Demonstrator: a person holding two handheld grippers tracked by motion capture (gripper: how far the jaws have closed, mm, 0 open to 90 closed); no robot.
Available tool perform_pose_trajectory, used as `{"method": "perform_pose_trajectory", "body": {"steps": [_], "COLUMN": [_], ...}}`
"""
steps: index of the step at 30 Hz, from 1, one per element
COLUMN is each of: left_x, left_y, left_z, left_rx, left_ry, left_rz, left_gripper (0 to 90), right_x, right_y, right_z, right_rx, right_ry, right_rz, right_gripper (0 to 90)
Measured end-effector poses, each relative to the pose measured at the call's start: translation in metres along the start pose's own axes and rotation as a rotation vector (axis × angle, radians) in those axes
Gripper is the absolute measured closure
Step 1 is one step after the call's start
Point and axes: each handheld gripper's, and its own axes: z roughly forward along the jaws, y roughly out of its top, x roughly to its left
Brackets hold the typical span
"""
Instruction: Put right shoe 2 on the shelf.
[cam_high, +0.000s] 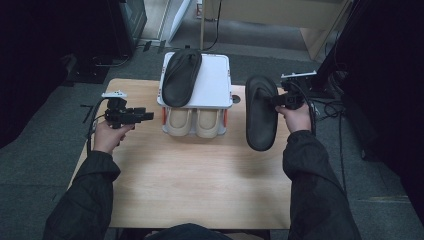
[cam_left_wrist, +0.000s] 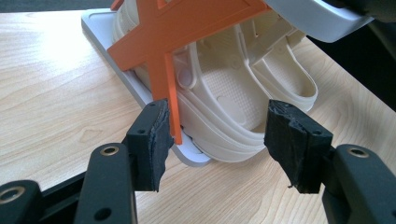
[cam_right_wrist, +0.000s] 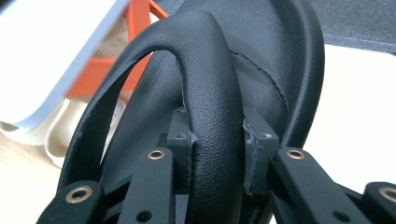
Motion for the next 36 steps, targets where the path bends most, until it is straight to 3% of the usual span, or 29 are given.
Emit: {"method": "perform_pose_trajectory", "body": {"steps": [10,15,22,27,36], "left_x": [0.0,0.0,-0.003,-0.006,-0.011], "left_y": [-0.001,-0.003,-0.008,-0.012,-0.017], "left_z": [0.0,-0.003,-0.006,-0.004,-0.009], "left_rx": [-0.008,-0.018,-0.008,0.008,0.0], "left_ry": [-0.008,-0.008,-0.012,-0.024,-0.031], "left_rz": [-0.001,-0.002,0.011,0.018,0.026], "left_gripper": [40.7,40.7,40.6,40.6,40.7], "right_x": [0.018,0.031,0.053,0.066,0.087], "right_y": [0.048,0.069,0.091,0.104,0.121], "right_z": [-0.016,-0.015,0.002,0.017,0.057], "right_rx": [-0.019,-0.023,-0.01,-0.013,0.02], "right_ry": [0.003,0.004,0.04,0.066,0.058], "right_rz": [-0.024,-0.044,-0.07,-0.064,-0.067], "right_gripper": [68.8,68.8,68.7,68.6,68.5]}}
